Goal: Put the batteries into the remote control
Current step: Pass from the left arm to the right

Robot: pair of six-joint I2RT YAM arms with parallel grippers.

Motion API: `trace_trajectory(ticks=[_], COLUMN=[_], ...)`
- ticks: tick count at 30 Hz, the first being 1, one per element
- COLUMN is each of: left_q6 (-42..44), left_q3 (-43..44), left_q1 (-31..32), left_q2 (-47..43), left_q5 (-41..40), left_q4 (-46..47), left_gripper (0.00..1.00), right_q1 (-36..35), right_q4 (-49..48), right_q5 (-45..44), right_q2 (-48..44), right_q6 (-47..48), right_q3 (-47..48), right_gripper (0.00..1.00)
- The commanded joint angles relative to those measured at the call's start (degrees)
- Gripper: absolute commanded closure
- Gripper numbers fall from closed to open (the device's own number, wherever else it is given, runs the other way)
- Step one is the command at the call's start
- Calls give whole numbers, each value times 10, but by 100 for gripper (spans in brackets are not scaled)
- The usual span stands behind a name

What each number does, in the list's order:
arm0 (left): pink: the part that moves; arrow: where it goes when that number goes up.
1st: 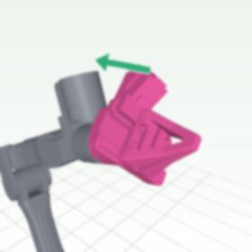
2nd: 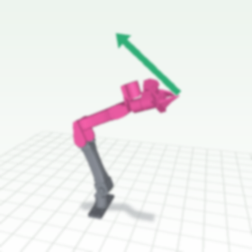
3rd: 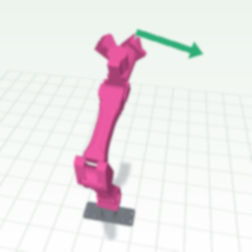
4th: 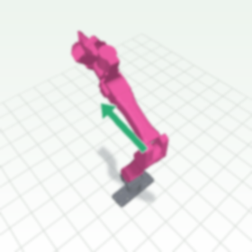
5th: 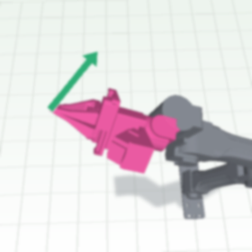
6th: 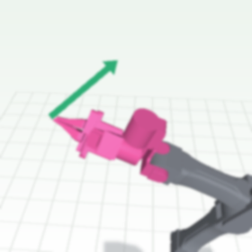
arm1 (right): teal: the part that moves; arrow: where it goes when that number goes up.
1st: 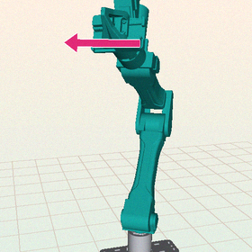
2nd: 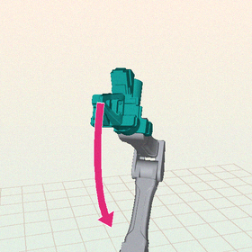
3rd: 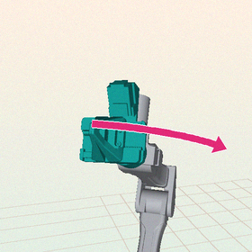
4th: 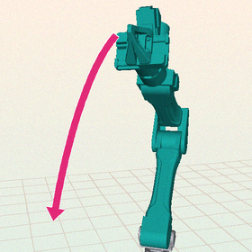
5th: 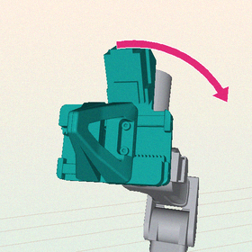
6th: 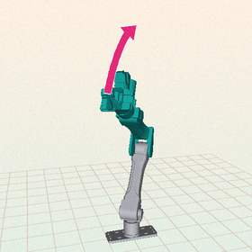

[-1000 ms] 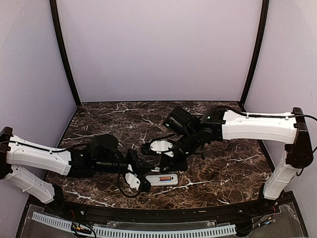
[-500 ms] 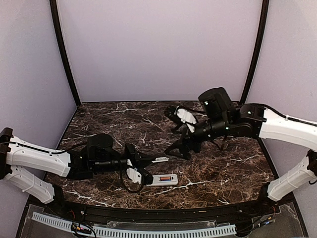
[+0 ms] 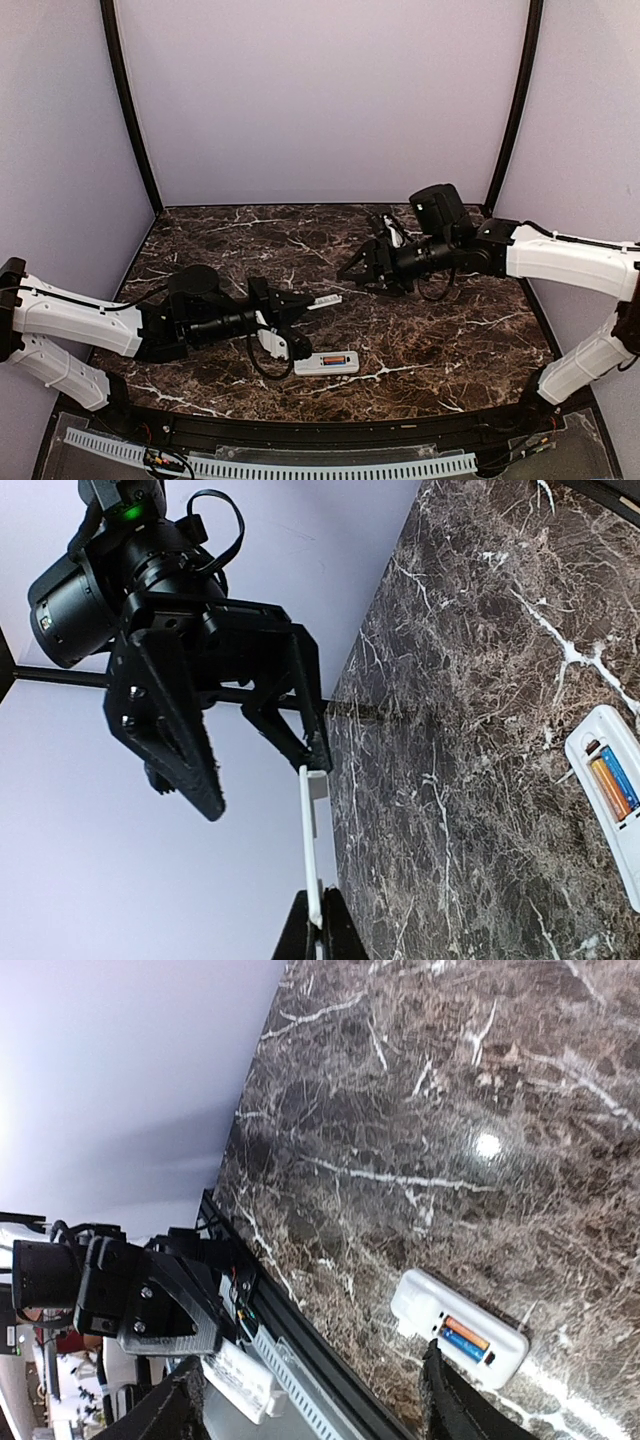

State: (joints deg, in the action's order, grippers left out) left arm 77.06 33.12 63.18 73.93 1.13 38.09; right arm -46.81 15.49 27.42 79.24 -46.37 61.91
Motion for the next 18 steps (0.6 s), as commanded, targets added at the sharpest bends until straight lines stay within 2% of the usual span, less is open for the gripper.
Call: trace_trajectory(ticks=[1,8,13,18], left_q6=[9,11,11,8], left_q3=[-8,-6,-5,-6], left_q1=[2,2,3,2], left_q2=[1,10,9,9], left_q5=[-5,-5,-5,-5], left_q4=[20,25,23,18], left_gripper=[100,100,100,100], right_q1=[-5,-16,-21,-22], right_q4=[-39,-80,-87,-90], right_q5=[79,145,163,167], right_q2=[6,50,64,66], right_q6=[-100,-133,-131,-129], right_q3=[-13,-19,-8,-5], right_gripper=[36,55,65,82])
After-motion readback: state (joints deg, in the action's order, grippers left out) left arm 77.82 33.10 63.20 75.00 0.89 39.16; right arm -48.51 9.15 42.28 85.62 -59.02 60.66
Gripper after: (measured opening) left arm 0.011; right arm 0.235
